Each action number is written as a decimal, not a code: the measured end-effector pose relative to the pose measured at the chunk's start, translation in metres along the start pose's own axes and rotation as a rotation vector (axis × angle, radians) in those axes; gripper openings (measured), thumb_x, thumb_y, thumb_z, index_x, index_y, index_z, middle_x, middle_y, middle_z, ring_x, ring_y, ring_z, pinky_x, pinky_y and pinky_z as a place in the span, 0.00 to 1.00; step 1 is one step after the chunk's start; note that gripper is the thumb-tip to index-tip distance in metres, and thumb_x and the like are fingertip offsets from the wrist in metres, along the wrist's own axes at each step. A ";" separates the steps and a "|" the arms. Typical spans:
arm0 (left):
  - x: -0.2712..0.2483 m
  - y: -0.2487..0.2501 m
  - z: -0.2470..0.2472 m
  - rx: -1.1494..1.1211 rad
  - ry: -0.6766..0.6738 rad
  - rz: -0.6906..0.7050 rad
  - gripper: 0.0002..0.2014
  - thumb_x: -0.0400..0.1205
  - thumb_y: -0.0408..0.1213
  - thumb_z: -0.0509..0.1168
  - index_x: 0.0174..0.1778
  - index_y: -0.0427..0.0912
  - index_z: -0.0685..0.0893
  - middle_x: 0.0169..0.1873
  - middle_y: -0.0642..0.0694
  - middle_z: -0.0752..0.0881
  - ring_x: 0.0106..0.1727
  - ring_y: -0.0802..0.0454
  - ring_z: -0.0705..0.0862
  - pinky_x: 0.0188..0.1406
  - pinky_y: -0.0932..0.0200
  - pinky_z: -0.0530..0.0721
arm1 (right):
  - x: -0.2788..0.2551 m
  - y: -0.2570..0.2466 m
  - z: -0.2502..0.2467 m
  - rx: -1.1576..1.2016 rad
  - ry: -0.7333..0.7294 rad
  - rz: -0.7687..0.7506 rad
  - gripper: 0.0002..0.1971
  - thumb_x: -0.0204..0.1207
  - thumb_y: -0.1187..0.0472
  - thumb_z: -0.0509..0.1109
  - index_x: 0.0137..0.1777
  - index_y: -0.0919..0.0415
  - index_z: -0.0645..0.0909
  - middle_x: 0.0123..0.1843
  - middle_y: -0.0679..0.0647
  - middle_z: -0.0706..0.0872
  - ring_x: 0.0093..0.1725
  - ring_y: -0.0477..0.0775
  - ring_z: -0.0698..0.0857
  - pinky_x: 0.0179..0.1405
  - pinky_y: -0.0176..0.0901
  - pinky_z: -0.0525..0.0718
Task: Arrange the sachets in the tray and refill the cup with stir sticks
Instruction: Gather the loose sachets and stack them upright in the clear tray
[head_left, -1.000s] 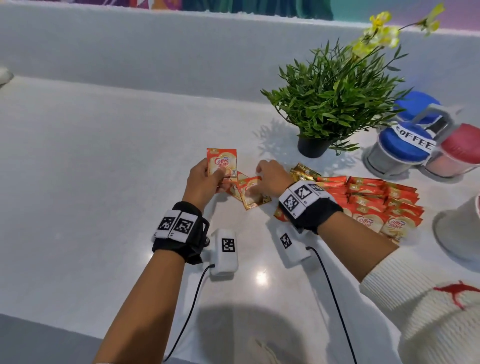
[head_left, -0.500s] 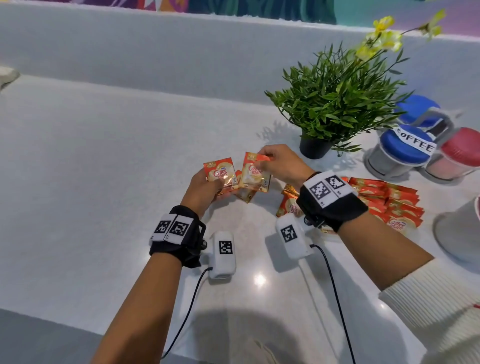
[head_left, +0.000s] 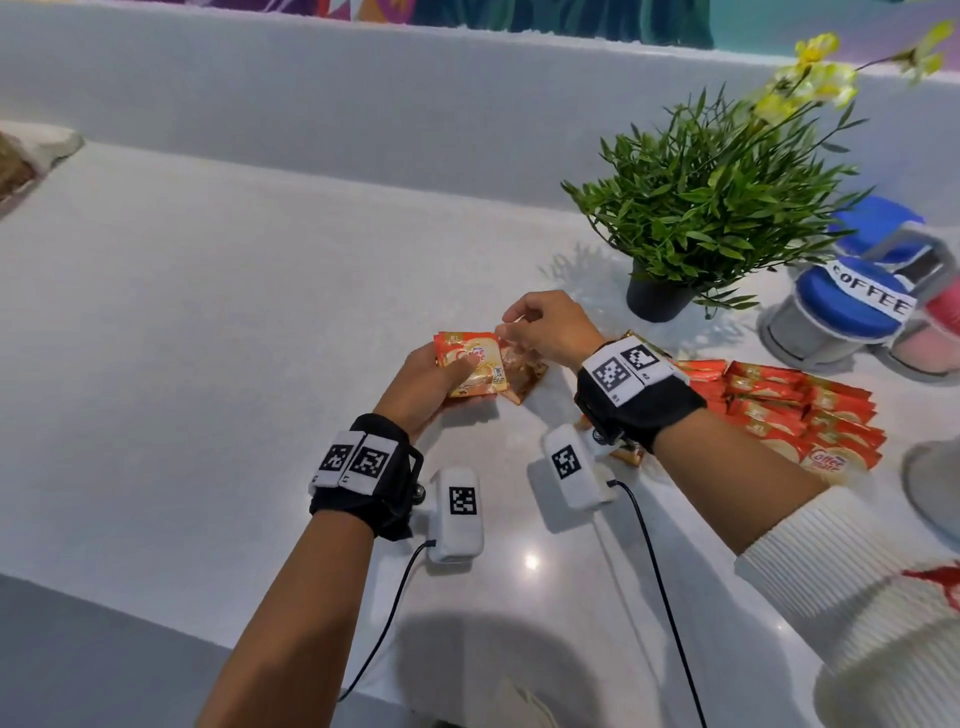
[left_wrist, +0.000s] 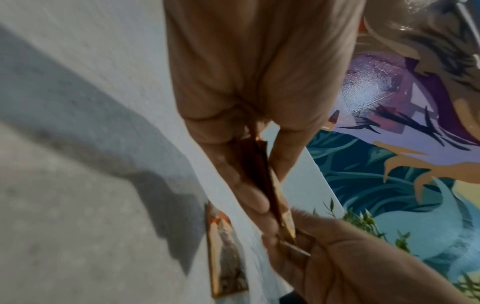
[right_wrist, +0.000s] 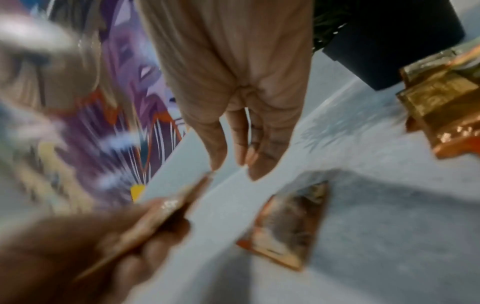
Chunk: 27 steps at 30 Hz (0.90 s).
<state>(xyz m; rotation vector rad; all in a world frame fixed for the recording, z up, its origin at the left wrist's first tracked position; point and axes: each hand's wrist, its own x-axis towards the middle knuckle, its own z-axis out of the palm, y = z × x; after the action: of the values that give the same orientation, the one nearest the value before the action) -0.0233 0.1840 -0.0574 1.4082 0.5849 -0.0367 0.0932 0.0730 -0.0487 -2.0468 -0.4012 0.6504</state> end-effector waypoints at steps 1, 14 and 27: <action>0.000 -0.001 -0.003 0.004 0.011 0.002 0.11 0.84 0.30 0.60 0.61 0.38 0.79 0.49 0.42 0.87 0.46 0.49 0.87 0.45 0.59 0.87 | 0.004 0.003 0.003 -0.173 0.009 0.005 0.11 0.73 0.60 0.74 0.51 0.66 0.80 0.46 0.58 0.81 0.44 0.54 0.81 0.43 0.45 0.83; 0.001 -0.005 -0.008 0.028 0.081 -0.026 0.07 0.84 0.31 0.59 0.56 0.39 0.80 0.47 0.43 0.88 0.46 0.49 0.87 0.50 0.57 0.86 | -0.003 0.012 0.015 -0.744 -0.163 0.115 0.16 0.68 0.61 0.78 0.51 0.67 0.78 0.55 0.65 0.82 0.55 0.60 0.83 0.45 0.44 0.80; -0.001 0.009 0.063 0.152 -0.075 0.091 0.13 0.86 0.33 0.55 0.62 0.39 0.81 0.53 0.40 0.87 0.48 0.48 0.88 0.46 0.58 0.88 | -0.070 0.016 -0.068 0.065 0.077 0.026 0.12 0.74 0.68 0.71 0.56 0.72 0.83 0.33 0.51 0.82 0.24 0.40 0.76 0.24 0.28 0.73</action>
<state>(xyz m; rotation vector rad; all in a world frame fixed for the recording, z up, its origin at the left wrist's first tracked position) 0.0022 0.1268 -0.0458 1.5728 0.4630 -0.0626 0.0776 -0.0175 -0.0124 -2.0116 -0.3055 0.5913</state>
